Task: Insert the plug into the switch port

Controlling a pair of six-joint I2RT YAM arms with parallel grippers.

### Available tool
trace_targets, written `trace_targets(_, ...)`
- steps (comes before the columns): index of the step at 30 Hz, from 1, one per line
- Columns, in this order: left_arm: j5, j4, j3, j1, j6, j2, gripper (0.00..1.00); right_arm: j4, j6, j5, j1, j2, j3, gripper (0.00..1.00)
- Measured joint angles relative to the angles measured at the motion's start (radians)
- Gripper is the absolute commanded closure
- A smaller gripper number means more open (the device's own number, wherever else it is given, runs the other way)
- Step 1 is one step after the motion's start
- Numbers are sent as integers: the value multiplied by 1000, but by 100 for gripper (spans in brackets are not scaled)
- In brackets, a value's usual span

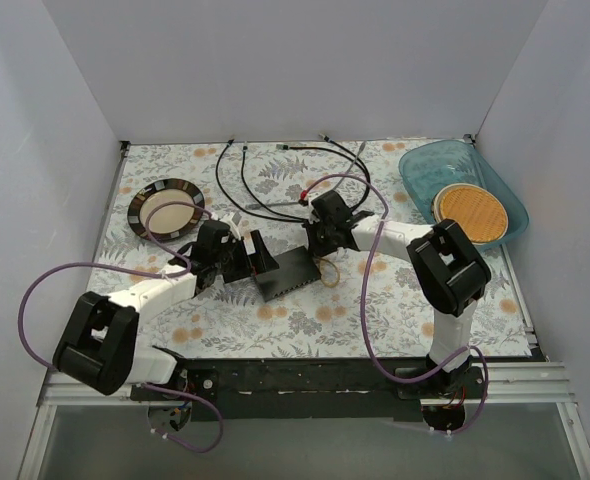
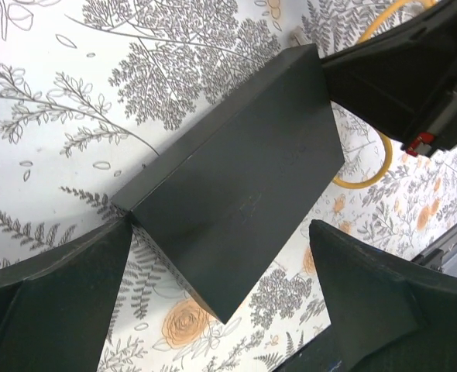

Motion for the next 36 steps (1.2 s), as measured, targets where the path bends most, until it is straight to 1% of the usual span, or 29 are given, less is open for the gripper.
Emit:
trace_targets(6, -2, -38, -64, -10, -19, -122, 2, -27, -9, 10, 21, 0, 21, 99)
trace_targets(10, -58, -70, -73, -17, -26, -229, 2, -59, -13, 90, 34, -16, 27, 99)
trace_targets(14, -115, -71, -72, -17, -24, -270, 2, -107, -19, 180, 35, -84, 26, 99)
trace_targets(17, -148, -74, -53, -17, -15, -235, 2, -129, -21, 236, 34, -169, 9, 99)
trace_targets(20, -166, -72, -10, -17, -6, -164, 2, -141, -27, 264, 34, -283, -51, 99)
trace_targets(23, -172, -64, 31, -17, 5, -93, 2, -159, -32, 256, 34, -365, -118, 99)
trace_targets(25, -174, -55, 54, -17, 11, -52, 2, -160, -32, 225, 34, -401, -178, 99)
trace_targets(30, -175, -39, 105, -17, 24, 31, 2, -173, -36, 142, 65, -441, -299, 99)
trace_targets(36, -178, -26, 150, -16, 31, 104, 2, -156, -36, 76, 159, -428, -314, 99)
